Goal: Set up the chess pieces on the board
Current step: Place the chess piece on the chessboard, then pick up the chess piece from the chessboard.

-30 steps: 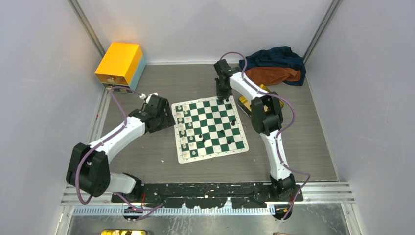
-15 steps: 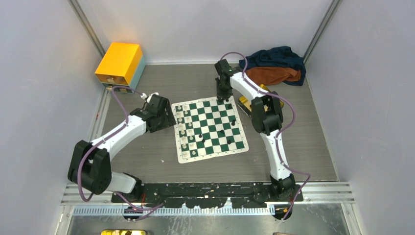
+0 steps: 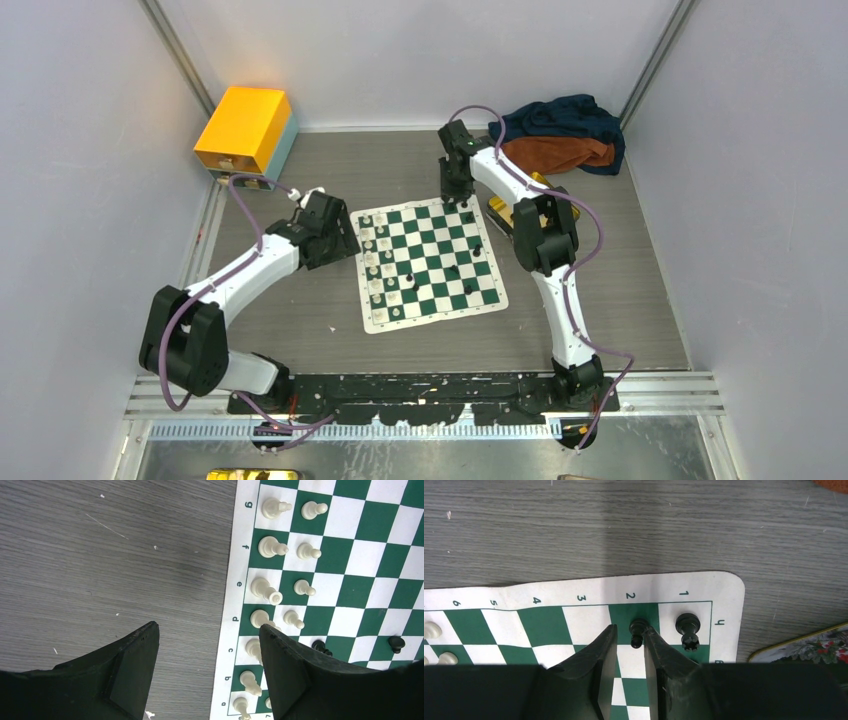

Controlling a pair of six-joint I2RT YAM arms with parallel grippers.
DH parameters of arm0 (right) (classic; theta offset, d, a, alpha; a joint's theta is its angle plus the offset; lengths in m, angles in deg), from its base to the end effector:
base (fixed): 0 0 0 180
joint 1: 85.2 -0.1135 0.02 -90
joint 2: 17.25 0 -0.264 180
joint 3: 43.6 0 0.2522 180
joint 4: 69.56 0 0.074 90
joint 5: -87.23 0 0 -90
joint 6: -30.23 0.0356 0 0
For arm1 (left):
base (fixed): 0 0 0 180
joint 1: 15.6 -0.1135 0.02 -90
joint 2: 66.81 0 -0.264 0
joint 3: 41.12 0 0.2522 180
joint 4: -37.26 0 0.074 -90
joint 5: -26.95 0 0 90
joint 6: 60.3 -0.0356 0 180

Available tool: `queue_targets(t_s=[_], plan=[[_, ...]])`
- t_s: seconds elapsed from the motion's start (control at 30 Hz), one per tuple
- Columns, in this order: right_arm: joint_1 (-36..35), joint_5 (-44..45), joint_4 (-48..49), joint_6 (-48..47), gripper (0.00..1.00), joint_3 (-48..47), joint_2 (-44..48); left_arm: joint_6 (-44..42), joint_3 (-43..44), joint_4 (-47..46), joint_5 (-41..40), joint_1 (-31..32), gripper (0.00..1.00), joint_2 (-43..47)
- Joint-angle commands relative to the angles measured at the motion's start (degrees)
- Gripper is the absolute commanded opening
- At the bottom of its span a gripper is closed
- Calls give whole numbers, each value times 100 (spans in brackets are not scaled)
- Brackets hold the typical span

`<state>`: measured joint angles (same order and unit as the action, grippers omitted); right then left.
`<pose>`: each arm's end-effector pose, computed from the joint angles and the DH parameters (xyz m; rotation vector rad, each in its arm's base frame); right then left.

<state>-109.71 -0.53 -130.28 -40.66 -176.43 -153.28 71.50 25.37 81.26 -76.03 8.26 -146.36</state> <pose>0.4646 0.2103 0.1843 -0.1149 2.6964 0.1832 0.2565 -0.1047 0.2249 -0.4795 2.4907 -0.1640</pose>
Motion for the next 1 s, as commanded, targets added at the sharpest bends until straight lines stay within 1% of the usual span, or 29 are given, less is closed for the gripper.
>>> queue_targets(t_s=[0.0, 0.2, 0.4, 0.53, 0.73, 0.97], plan=[[25, 52, 203, -107, 33, -231, 546, 12, 237, -98, -21, -39, 74, 70], [-110, 252, 212, -201, 33, 38, 1125, 4, 170, -64, -30, -34, 74, 155], [-434, 465, 185, -326, 33, 716, 1885, -14, 52, -27, -69, -38, 74, 273], [-709, 605, 284, -363, 33, 1605, 2558, -14, -61, -16, -82, -33, 74, 395], [-1033, 668, 664, -306, 33, 3326, 3741, 62, -247, -35, -40, -30, 73, 576], [-1443, 742, 944, -248, 33, 4797, 4627, 132, -329, -59, -6, -30, 72, 685]])
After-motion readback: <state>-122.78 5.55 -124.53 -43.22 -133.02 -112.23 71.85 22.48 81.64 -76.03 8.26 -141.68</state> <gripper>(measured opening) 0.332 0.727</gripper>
